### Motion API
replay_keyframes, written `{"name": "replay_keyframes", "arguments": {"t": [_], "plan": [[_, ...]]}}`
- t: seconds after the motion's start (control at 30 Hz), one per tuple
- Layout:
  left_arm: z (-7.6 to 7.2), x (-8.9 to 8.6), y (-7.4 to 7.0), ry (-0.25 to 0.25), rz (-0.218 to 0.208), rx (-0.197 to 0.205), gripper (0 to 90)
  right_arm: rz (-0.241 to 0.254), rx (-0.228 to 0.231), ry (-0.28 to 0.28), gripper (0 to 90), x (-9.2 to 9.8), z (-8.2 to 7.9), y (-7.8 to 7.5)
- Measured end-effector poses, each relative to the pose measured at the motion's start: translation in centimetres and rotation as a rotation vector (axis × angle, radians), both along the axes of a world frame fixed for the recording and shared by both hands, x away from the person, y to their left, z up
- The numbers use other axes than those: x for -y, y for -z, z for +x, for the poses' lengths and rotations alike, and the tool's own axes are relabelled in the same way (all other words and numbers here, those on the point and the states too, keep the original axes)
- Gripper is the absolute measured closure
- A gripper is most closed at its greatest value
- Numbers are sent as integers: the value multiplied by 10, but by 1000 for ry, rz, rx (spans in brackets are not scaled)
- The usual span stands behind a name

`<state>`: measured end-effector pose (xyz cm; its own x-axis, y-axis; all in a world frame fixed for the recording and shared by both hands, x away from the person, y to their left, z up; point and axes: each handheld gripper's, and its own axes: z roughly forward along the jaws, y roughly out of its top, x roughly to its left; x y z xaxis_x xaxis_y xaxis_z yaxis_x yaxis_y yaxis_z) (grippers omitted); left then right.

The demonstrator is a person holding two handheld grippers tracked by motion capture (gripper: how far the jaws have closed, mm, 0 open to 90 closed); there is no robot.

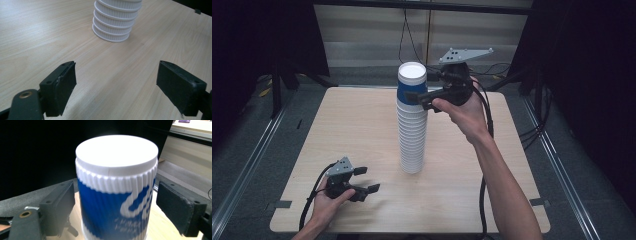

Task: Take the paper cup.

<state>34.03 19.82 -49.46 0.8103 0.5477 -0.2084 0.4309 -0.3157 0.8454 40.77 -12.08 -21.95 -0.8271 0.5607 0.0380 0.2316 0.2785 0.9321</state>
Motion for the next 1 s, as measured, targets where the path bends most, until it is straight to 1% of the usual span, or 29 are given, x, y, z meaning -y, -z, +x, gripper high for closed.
{"name": "replay_keyframes", "arguments": {"t": [0.13, 0.2, 0.23, 0.3, 0.33, 0.5, 0.6, 0.7, 0.8, 0.93, 1.0], "plan": [[-1, -1, 0, -1, -2, 1, 160, 3, -10, -5, 180, -5, 4, 0], [-1, -1, -1, -1, -2, 2, 160, 18, 6, -12, 217, -5, 6, 1], [-1, -1, 0, -2, -3, -1, 160, 27, 8, -20, 217, -7, 7, 1], [-1, -1, 0, -3, -1, -1, 160, 27, 3, -27, 218, -8, 7, 1], [-1, -1, 0, -2, -2, 0, 160, 18, 2, -27, 219, -10, 9, 1], [-1, -1, 0, -3, -1, 0, 161, 16, -2, -28, 242, -12, 11, 2], [-1, 0, 0, 0, 1, -1, 160, 2, 4, -18, 246, -12, 10, 1], [-1, 0, 1, 1, 3, 0, 162, -5, 7, -22, 247, -13, 10, 0], [-1, 0, 1, 3, 5, 3, 161, 4, 15, -24, 248, -14, 10, -1], [-1, 1, 1, 3, 4, -3, 162, 18, 28, -24, 250, -12, 9, -3], [-1, 1, 1, 3, 2, -3, 162, 40, 43, -21, 251, -12, 9, -4]]}}
